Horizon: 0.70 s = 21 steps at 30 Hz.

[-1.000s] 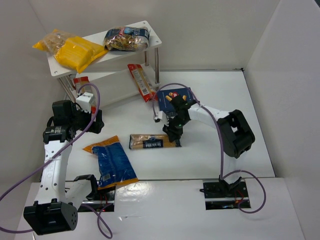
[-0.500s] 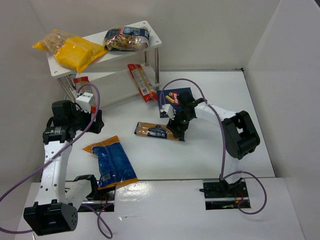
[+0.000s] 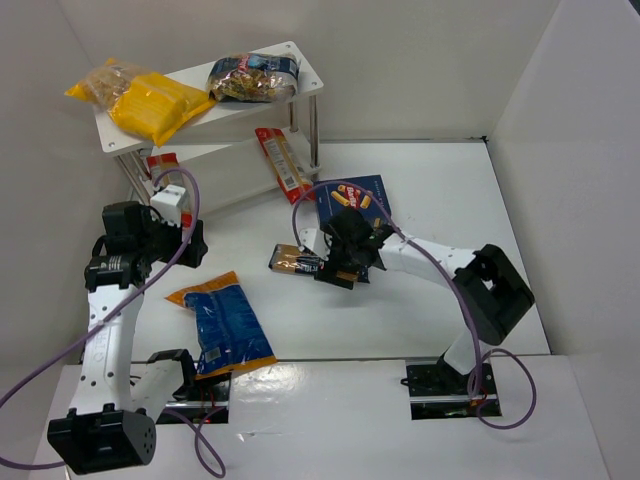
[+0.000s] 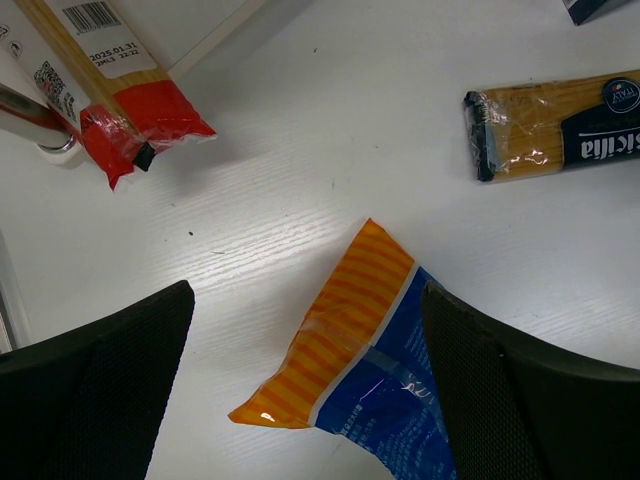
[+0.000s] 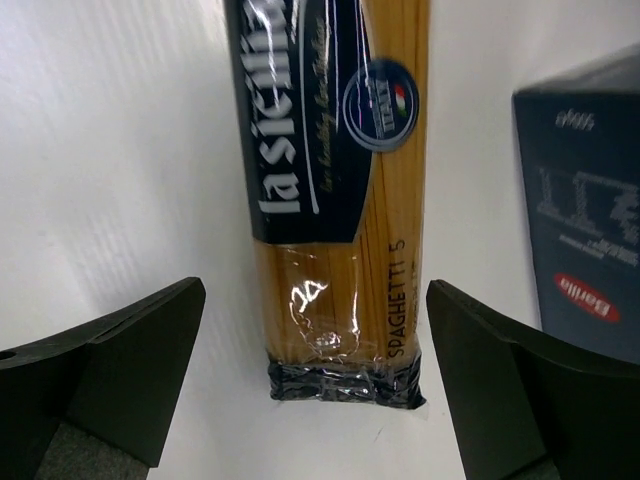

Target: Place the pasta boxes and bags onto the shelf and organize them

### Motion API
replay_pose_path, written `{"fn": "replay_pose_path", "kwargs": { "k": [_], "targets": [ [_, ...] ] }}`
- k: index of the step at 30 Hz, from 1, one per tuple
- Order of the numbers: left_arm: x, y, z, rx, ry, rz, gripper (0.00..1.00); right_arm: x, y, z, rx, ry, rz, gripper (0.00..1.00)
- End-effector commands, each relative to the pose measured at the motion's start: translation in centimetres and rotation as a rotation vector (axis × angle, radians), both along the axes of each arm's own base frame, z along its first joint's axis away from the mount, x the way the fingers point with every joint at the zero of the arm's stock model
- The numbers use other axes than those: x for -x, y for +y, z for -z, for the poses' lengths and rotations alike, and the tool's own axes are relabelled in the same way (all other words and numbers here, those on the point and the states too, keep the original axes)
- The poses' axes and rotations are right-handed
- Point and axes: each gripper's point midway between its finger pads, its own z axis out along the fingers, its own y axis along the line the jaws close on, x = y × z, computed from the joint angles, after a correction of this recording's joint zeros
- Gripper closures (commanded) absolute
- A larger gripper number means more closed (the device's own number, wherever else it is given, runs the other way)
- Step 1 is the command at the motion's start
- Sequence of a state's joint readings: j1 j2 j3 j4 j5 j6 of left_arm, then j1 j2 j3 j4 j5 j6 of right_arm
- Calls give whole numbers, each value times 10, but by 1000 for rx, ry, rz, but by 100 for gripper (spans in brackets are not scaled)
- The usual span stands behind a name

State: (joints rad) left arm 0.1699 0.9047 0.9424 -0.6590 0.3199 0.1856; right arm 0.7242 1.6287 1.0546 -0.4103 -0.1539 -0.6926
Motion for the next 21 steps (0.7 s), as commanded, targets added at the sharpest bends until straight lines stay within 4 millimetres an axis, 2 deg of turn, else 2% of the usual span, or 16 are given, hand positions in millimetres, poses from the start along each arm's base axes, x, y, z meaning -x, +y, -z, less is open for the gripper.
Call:
{"fn": "replay_pose_path", "kwargs": {
  "k": [1,2,11,20,21],
  "targets": [
    [-1,-1,-10,-12,-50,24,1,-27,-4,2,9,-143,64,0],
    [0,-1,-8,-12,-50,24,1,-28,-6,7,25,-147,59,0],
    [0,-1,-8,-12,-50,24,1,-28,2,12,43,-113,8,0],
    [0,-1,-8,-12,-50,24,1,-20,7,39,80,-30,-63,0],
    [0,-1,-8,-12,-50,24,1,-24,8,36,66,-32,-60,0]
  ]
}}
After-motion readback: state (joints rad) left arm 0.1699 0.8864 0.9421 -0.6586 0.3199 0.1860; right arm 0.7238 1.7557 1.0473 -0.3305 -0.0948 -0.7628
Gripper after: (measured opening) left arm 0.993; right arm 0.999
